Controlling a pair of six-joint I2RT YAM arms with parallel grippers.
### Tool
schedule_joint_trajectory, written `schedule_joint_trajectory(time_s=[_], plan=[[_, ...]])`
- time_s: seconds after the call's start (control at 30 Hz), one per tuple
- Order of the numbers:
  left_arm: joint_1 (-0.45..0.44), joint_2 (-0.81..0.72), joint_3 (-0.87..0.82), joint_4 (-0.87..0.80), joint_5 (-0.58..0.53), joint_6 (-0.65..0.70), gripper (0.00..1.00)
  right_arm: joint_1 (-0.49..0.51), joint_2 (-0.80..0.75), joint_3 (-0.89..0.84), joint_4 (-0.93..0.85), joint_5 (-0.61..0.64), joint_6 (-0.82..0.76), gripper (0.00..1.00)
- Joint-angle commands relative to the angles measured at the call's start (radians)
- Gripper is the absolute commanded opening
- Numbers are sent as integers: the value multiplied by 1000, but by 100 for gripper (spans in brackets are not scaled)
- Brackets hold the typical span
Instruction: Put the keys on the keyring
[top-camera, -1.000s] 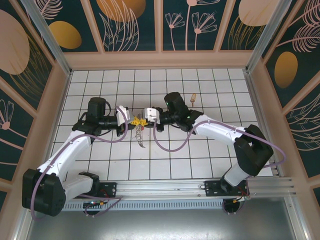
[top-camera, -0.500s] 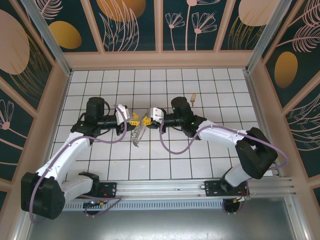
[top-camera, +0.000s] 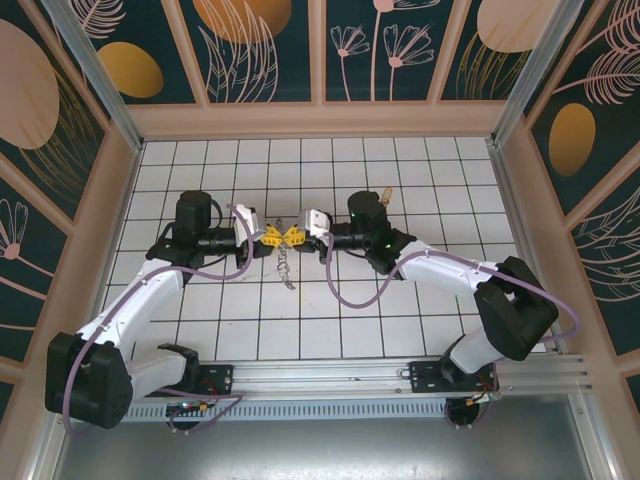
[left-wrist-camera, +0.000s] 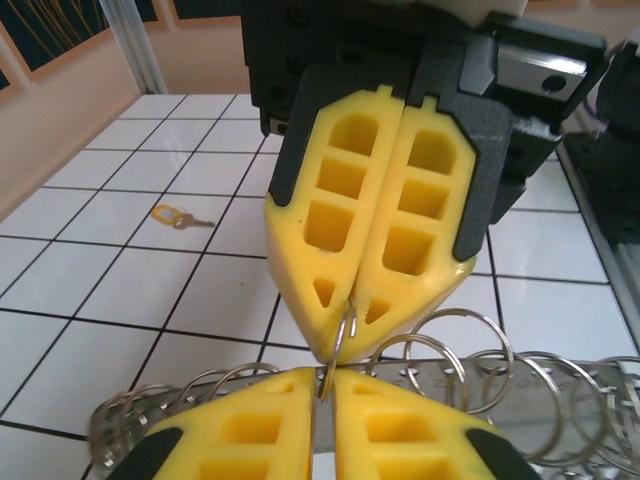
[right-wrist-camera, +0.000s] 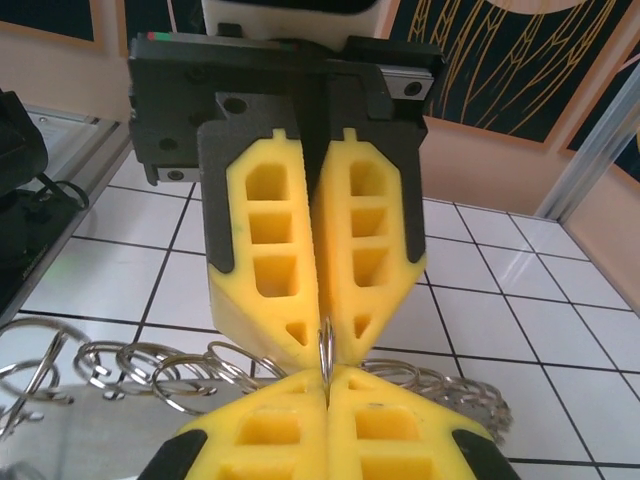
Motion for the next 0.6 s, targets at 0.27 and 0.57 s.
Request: schedule_joint_trajectory(time_s=[0.27,0.57], plan=[[-3,-10,1,139,119,-67,1,13,-8,15,61,-56,9,0],[-1,-37,-10,190,88,-114,0,13,-18,-4,37,18,-7,14]])
